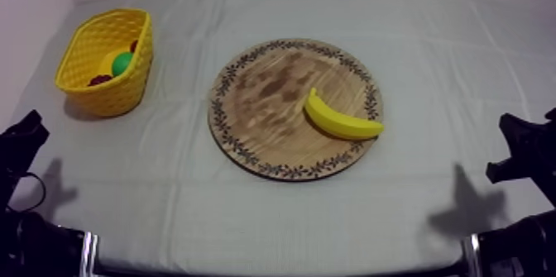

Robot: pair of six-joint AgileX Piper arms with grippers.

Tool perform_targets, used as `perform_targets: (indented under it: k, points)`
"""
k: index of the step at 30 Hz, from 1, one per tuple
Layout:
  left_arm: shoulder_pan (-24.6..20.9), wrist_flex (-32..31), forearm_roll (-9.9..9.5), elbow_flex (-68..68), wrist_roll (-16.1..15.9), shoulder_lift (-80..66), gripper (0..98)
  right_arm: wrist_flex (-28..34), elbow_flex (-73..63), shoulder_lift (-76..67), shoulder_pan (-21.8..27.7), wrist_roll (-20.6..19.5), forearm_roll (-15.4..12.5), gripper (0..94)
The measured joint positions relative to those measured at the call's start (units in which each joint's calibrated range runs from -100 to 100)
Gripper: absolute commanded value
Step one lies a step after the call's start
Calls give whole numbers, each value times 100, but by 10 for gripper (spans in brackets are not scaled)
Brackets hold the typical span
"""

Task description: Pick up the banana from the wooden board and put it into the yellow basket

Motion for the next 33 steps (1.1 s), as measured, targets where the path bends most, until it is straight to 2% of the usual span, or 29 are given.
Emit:
perform_targets:
  k: [10,16,25,33]
  points:
    - [4,0,0,0,0,0,1,0,0,0,0,0,0,3]
    - [173,0,0,0,-2,0,1,0,0,0,0,0,0,3]
    - [926,0,32,0,195,-25,1,0,0,0,0,0,0,3]
    - [1784,82,89,-19,-237,-21,0,0,0,0,0,0,0,3]
